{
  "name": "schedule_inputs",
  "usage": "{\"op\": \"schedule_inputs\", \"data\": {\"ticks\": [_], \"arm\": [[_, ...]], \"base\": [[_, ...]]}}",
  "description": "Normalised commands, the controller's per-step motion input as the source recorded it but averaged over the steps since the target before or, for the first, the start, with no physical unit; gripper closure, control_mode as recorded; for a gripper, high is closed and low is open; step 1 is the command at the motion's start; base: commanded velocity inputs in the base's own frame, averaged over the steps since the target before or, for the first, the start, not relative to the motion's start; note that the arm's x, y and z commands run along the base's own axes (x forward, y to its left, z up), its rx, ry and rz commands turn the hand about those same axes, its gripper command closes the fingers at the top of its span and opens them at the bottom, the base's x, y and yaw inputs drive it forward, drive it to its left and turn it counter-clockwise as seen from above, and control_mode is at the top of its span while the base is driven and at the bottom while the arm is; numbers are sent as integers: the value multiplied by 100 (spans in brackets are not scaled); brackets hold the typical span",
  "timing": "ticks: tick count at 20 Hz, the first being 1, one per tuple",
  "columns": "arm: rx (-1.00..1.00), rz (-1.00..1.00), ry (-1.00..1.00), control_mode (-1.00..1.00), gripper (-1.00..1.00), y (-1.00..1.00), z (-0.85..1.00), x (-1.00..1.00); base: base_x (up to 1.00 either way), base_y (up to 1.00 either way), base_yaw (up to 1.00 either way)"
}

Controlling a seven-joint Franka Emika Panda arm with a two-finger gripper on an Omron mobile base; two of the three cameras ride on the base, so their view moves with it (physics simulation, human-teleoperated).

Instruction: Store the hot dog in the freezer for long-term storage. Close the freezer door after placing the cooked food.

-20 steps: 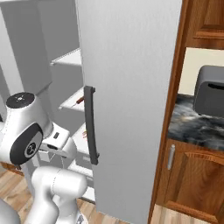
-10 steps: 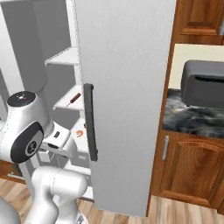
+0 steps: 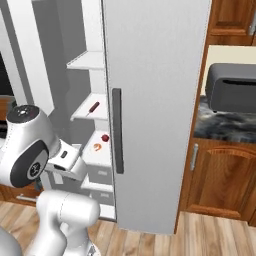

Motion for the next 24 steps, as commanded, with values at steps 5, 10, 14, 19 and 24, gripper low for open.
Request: {"op": "schedule_inputs", "data": {"ticks": [5, 10, 14, 19, 24], "arm": [[0, 0, 0, 100, -100, 0, 0, 0], [0, 0, 0, 100, -100, 0, 0, 0], [0, 0, 0, 100, -100, 0, 0, 0], [0, 0, 0, 100, -100, 0, 0, 0], [0, 0, 0, 100, -100, 0, 0, 0]], "base": [[-27, 49, -17], [-29, 44, -14], [-44, 24, -10], [-51, 14, -2], [-17, 0, 0]]}}
